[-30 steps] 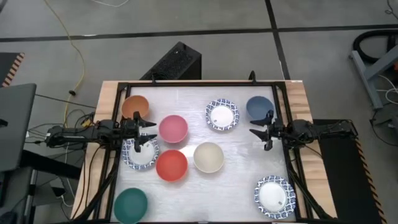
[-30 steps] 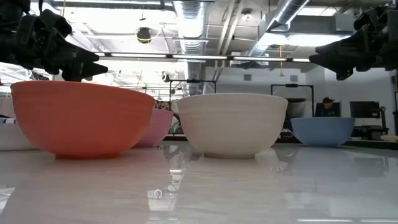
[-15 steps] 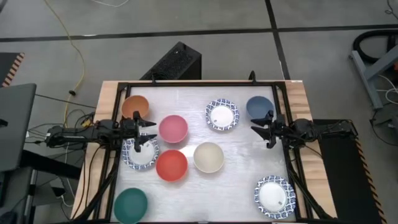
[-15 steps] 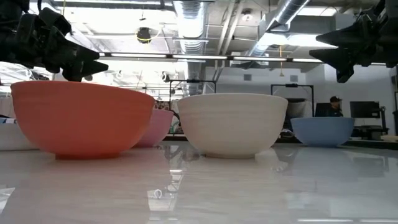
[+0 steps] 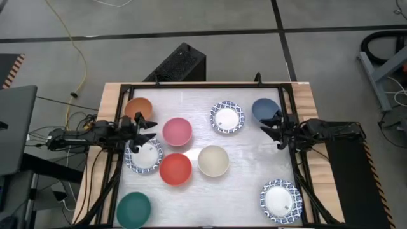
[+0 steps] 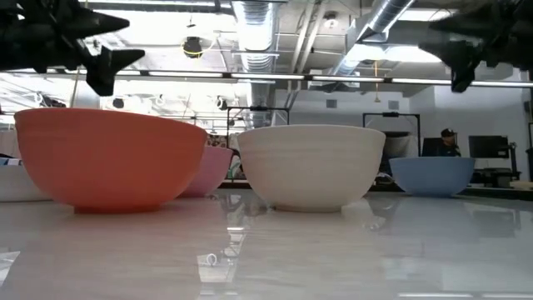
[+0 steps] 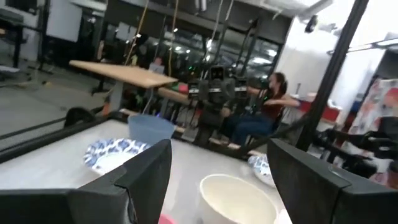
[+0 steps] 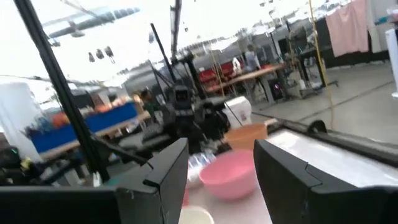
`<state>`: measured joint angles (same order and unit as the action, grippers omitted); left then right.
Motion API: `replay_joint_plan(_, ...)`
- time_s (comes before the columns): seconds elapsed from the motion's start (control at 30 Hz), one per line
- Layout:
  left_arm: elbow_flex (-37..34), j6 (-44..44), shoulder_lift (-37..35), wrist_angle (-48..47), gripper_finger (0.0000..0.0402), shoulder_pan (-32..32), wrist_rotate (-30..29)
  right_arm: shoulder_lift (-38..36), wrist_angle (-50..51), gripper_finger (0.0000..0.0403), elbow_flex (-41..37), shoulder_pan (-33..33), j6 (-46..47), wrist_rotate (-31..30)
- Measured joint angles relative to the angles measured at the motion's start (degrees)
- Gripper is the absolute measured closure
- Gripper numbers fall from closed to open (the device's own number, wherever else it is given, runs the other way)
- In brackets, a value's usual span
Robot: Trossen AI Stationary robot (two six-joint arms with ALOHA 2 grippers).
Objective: Nest bowls inside each other by size order
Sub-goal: Stack the bottom blue patterned bowl on top of the top blue patterned bowl
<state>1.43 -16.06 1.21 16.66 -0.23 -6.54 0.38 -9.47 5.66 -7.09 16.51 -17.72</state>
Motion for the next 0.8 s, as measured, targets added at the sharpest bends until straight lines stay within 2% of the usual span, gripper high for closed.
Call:
replay_joint_plan(0.1,0.03,-0.21,0.0,1.48,0.0147,-0.02,0.91,0.2,0.11,0.02,2.53,0.0,-0.87,1.05)
replay_joint_plan(0.2,1.96,-2.28,0.19,-1.22,0.0147,-0.02,1.83,2.06,0.56,0.02,5.42,0.0,-2.92,2.33)
replay_joint_plan(0.3,6.53,-2.46,1.67,-6.04,0.0147,-0.02,2.2,5.63,1.27,0.02,9.09,0.0,-4.65,2.8)
replay_joint_plan(0.37,10.72,-2.46,3.85,-11.25,0.0147,-0.02,2.18,8.91,5.23,0.02,12.36,0.0,-4.99,2.8)
replay_joint_plan(0.5,21.19,-2.44,10.48,-26.35,0.0147,-0.02,1.71,17.11,21.86,0.02,20.86,0.0,-3.78,2.81)
replay_joint_plan(0.63,30.96,-3.05,18.24,-40.64,0.0147,-0.02,1.69,27.0,39.79,0.02,29.06,0.0,4.64,3.12)
replay_joint_plan(0.8,39.56,-4.63,26.24,-50.23,0.0147,-0.05,4.61,38.06,56.18,0.02,36.22,0.0,12.0,9.76)
